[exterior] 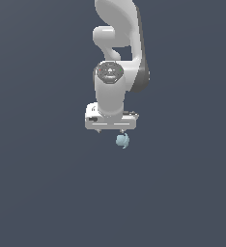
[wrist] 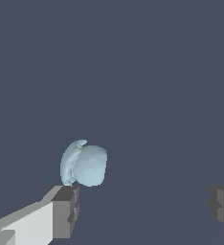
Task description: Pick up the object and move it to a goal position.
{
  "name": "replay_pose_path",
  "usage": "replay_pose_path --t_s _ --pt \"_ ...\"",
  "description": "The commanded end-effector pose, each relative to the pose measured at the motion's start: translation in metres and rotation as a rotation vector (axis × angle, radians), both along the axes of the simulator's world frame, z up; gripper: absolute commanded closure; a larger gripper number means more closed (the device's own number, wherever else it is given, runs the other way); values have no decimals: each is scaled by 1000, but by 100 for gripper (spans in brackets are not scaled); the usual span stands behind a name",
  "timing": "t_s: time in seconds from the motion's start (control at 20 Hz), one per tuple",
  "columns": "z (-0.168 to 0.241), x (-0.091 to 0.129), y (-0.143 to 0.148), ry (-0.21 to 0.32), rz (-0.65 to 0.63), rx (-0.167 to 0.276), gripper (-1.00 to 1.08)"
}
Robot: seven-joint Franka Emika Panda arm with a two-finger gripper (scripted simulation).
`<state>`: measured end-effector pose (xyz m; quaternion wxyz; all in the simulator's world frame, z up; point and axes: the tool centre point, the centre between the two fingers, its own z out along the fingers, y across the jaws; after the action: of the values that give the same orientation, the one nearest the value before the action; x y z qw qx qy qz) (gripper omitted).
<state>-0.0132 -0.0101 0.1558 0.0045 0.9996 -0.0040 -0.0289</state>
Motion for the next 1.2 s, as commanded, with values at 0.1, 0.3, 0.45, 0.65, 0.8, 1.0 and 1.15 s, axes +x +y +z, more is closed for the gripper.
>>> replay_pose_path --t_s 0.1,0.3,0.45,0.65,0.8,1.0,1.15 --pt "0 0 -2 -1 -5 -1 -92" --pt "-1 3 -17 -6 -42 -8 -92" --pt "-1 5 -29 -9 -66 -14 -92" --pt "0 5 -32 -9 -68 -14 -92" --pt "-2 5 -27 -11 -69 -13 -92" --pt "-11 3 -16 -17 -81 -12 -92" --pt "-20 -1 -2 -24 -95 -11 -92"
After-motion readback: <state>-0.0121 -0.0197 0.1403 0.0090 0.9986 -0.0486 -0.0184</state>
